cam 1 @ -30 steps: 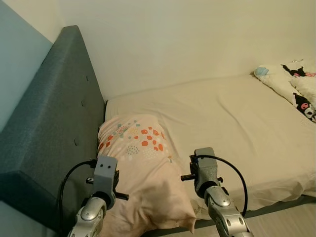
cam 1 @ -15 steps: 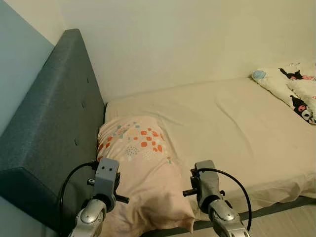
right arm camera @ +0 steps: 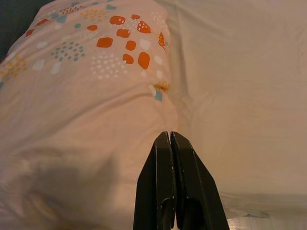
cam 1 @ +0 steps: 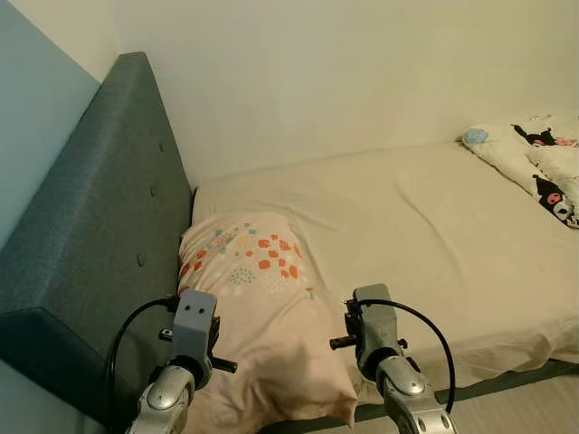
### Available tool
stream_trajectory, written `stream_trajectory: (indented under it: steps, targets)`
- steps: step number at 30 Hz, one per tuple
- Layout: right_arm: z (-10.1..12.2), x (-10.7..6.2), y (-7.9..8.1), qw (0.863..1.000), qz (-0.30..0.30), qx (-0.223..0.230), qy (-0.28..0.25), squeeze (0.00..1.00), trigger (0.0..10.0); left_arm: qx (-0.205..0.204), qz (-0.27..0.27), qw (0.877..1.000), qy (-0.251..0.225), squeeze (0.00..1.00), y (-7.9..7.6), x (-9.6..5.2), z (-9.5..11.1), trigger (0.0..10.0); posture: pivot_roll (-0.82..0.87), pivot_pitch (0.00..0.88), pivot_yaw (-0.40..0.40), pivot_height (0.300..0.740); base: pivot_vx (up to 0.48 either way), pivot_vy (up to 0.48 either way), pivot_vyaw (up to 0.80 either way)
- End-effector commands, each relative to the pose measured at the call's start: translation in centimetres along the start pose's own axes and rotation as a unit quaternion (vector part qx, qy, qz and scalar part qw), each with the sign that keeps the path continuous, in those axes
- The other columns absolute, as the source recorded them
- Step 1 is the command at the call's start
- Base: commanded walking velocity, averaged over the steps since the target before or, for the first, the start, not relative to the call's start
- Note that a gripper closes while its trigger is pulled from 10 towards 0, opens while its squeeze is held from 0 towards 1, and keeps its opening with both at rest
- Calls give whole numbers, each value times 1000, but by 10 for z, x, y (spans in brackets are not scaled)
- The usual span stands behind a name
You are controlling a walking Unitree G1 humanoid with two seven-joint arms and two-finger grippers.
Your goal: Clean up the room
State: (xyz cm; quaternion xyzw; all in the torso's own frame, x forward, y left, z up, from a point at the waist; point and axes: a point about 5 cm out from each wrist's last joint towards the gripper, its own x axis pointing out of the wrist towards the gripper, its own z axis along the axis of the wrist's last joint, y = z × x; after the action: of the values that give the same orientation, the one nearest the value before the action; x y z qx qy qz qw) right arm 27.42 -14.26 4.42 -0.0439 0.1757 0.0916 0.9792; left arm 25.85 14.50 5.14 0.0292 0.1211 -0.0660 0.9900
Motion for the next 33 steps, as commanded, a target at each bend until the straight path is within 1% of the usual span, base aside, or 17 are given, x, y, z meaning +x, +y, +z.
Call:
stream_trajectory:
  steps: [1, 14, 33]
  targets:
    - [2, 1, 2, 1000, 1, 5, -5, 0, 10000, -3, 5, 1000, 14, 0, 3, -3, -7, 10000, -64, 86, 46, 740, 0, 0, 0]
    - [2, 1, 2, 1000, 1, 3, -3, 0, 10000, 3, -4, 1000, 10, 0, -1, -2, -5, 10000, -70, 73, 46, 740, 0, 0, 0]
    - [3, 1, 4, 1000, 4, 6, -5, 0, 10000, 4, -5, 1000, 17, 0, -1, -3, -8, 10000, -68, 78, 48, 740, 0, 0, 0]
